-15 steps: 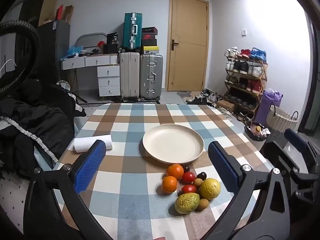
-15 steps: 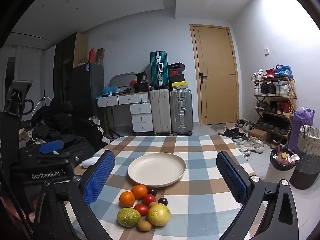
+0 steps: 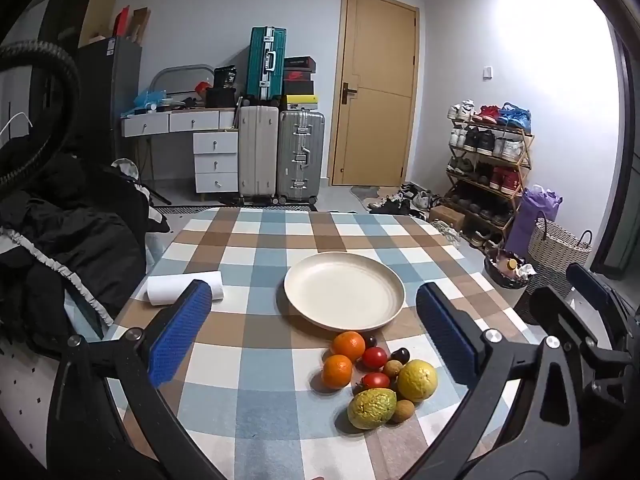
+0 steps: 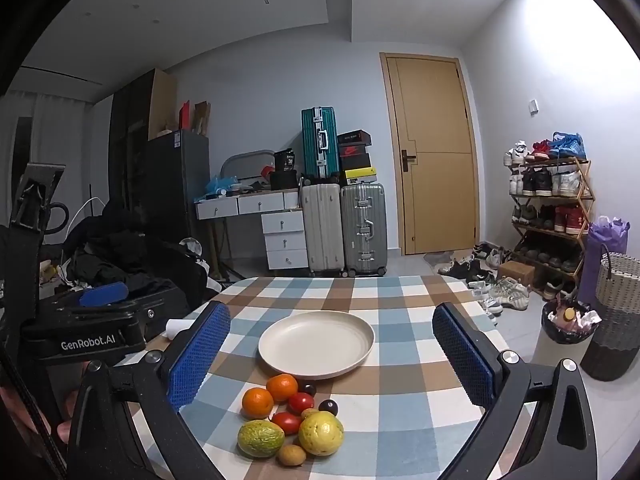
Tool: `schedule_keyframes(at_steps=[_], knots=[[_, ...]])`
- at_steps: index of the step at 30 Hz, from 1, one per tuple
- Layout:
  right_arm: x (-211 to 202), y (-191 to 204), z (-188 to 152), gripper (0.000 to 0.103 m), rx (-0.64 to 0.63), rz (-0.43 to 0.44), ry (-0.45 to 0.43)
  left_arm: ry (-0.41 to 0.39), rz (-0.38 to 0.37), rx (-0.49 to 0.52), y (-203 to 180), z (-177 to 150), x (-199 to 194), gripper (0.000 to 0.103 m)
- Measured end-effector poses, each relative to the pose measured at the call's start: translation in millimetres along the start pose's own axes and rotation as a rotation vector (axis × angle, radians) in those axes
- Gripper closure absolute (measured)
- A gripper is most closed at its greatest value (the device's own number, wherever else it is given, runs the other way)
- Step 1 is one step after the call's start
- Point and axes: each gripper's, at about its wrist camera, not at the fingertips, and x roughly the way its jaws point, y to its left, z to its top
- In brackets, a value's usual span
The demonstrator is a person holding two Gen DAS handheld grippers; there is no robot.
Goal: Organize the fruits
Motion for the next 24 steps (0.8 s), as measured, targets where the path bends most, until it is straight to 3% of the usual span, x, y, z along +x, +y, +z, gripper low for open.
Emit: schedule_keyframes(at_steps=[24], knots=[[-7.1, 6.1, 0.3, 0.0, -0.022, 0.01, -0.032, 0.001, -0.023, 0.0, -1.3, -1.0, -1.1, 0.001]])
